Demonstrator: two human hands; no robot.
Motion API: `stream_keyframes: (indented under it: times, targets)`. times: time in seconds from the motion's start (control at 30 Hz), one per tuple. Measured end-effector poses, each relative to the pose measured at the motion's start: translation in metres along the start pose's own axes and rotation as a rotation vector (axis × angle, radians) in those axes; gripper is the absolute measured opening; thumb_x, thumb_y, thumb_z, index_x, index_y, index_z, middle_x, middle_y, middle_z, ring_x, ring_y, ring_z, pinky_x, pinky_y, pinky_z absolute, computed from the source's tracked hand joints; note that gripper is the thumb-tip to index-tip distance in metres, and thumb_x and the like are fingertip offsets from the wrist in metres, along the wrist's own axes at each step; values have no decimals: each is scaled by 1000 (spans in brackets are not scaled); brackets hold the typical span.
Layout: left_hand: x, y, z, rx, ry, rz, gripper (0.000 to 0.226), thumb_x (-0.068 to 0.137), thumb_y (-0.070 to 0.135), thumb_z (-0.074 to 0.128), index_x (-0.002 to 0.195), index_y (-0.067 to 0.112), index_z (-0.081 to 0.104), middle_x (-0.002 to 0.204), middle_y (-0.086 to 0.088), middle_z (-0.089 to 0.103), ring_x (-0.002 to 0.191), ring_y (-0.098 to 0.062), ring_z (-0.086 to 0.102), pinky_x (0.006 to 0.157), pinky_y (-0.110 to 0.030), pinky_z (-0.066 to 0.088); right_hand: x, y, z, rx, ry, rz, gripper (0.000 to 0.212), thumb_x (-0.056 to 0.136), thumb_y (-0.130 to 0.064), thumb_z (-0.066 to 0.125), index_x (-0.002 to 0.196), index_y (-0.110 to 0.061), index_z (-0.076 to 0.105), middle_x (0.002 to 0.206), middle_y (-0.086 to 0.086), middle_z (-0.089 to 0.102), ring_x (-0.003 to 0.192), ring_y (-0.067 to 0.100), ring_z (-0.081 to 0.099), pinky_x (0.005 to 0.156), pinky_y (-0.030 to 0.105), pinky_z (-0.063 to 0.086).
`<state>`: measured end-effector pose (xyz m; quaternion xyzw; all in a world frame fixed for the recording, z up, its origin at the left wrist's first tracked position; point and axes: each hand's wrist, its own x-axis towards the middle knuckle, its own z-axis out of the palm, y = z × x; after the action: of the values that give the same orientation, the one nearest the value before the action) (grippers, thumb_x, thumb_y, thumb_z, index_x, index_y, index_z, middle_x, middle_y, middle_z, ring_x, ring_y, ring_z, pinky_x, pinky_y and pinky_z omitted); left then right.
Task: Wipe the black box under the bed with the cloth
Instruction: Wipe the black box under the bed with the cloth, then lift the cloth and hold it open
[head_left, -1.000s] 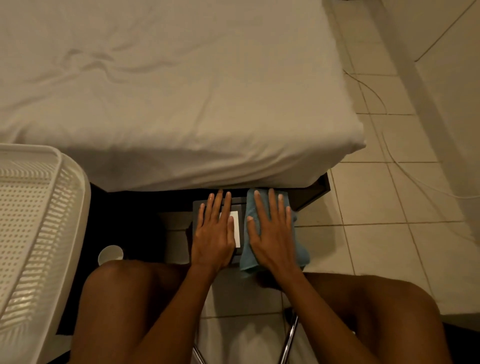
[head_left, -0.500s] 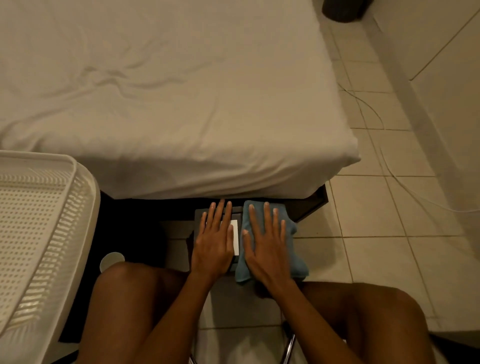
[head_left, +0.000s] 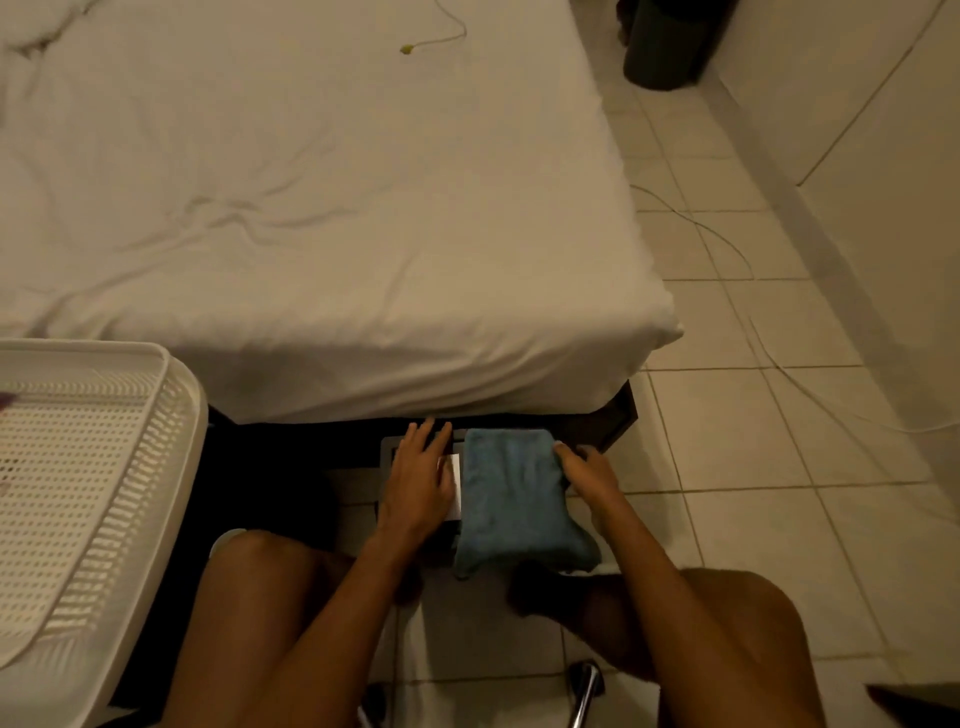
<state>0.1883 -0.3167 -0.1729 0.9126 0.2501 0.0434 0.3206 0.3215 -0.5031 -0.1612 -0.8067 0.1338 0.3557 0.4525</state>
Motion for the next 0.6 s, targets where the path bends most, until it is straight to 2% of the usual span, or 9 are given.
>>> stream_keyframes:
  times: [0.07,0.1,0.13,0.2,0.3,0.37,0.43,0.5,0.6]
  targets:
    - [2,8,-6,-14,80,-9,42,92,26,46,128,12,63,140,-14,52,133,-33,45,109,-40,39,8,-2,-2,49,-103,142,66,98,-48,54,147,-5,43,143,18,53,115,32,56,82,37,49]
    - [3,13,-7,-7,121,-7,39,90,31,47,117,13,69,128,-12,58,120,-32,54,101,-38,44,11,-2,-2,92,-126,173,64,97,-49,55,141,-3,48,136,17,57,110,31,57,78,36,48]
    - [4,18,-8,3,145,-13,33,90,34,51,107,14,72,116,-9,61,108,-29,58,93,-37,47,14,-1,-3,145,-130,178,61,96,-48,58,136,-3,53,130,16,61,108,32,58,80,37,49]
    - [6,29,-8,2,129,-67,24,88,35,63,98,15,71,100,-6,63,97,-26,60,83,-35,47,18,1,-2,234,-106,152,52,93,-42,65,126,-2,62,124,16,66,107,31,62,87,39,52]
    - [9,45,-7,-55,84,-196,25,81,35,74,95,16,66,89,0,66,86,-18,62,66,-28,42,22,5,0,313,-88,115,36,89,-30,74,109,0,71,111,17,71,96,28,67,77,35,54]
    - [13,50,-5,-128,54,-276,24,79,29,77,96,17,63,79,5,64,80,-15,62,57,-23,37,26,8,-2,330,-72,134,35,83,-27,80,106,-1,73,110,17,73,102,31,68,89,40,56]
    - [19,49,-3,-190,18,-364,26,78,26,79,96,17,63,81,2,67,84,-17,65,64,-26,46,31,11,-7,320,-72,163,39,79,-26,83,107,-2,72,114,17,71,108,33,66,97,44,54]
    - [25,48,-2,-170,-34,-425,24,78,29,79,90,17,63,89,-2,70,89,-20,66,76,-30,52,31,10,-14,286,-103,186,45,81,-27,82,115,0,68,119,16,68,112,33,62,91,42,52]
    - [31,49,-6,-116,-101,-426,22,80,30,76,69,18,60,81,-5,68,87,-24,66,70,-28,45,25,6,-26,183,-158,168,47,85,-27,78,121,-1,63,120,14,64,113,30,58,81,36,48]
